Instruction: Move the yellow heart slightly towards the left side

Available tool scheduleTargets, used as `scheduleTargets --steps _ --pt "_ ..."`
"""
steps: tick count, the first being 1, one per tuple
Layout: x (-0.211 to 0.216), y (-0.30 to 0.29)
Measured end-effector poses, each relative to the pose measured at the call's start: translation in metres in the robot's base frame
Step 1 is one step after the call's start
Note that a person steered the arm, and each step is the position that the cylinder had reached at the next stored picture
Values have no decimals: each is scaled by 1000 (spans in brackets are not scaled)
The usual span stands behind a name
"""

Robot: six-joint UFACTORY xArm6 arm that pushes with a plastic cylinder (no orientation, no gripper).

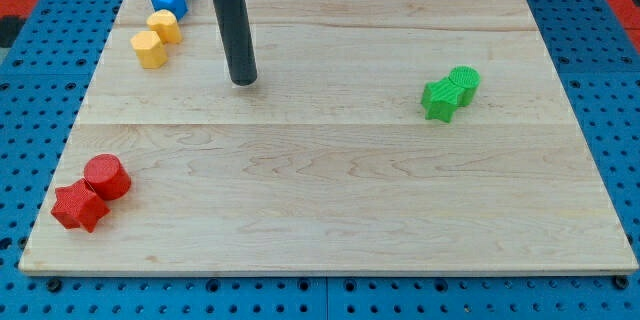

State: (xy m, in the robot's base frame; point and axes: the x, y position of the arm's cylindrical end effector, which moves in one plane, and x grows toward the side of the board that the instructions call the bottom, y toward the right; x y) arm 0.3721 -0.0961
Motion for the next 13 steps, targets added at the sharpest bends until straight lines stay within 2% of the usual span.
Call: scheduleTargets --steps 2,3,4,5,6,7,8,10,12,13 --pt "5 20" --pt "5 77" --pt "-7 93" --pt "-38 89" --pt "-49 89" --pt "-64 60" --pt "-104 17" --pt "-101 -57" --pt "-98 -99" --pt "-94 -98"
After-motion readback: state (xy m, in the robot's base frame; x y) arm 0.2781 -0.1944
